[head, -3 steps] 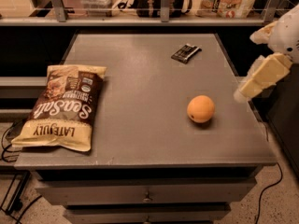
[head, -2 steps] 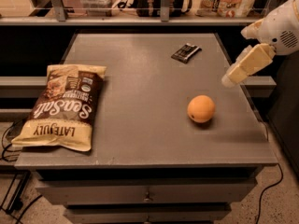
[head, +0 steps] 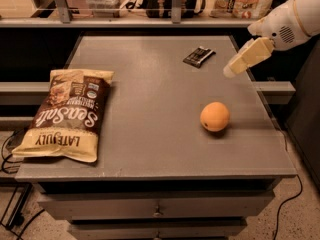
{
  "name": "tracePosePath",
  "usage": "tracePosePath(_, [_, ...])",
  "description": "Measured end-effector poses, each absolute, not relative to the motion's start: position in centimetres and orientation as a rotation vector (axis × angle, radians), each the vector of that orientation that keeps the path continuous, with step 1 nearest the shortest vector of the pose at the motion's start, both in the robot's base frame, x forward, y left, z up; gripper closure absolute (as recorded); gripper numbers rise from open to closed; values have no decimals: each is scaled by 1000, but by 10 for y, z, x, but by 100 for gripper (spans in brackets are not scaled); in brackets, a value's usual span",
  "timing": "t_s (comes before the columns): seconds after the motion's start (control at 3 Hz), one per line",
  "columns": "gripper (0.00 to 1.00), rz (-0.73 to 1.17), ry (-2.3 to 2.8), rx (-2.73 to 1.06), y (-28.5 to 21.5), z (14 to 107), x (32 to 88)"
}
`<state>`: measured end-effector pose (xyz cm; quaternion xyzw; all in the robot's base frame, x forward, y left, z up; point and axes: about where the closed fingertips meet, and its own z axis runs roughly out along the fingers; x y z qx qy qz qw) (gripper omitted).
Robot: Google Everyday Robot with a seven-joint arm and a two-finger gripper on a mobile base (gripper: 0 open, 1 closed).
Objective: Move rxbar chocolate near brown chip bag
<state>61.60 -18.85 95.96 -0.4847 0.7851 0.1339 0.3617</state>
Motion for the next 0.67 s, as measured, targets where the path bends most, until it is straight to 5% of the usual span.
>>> tracePosePath(0.67, [0, 372, 1987, -1208, -170, 944, 658])
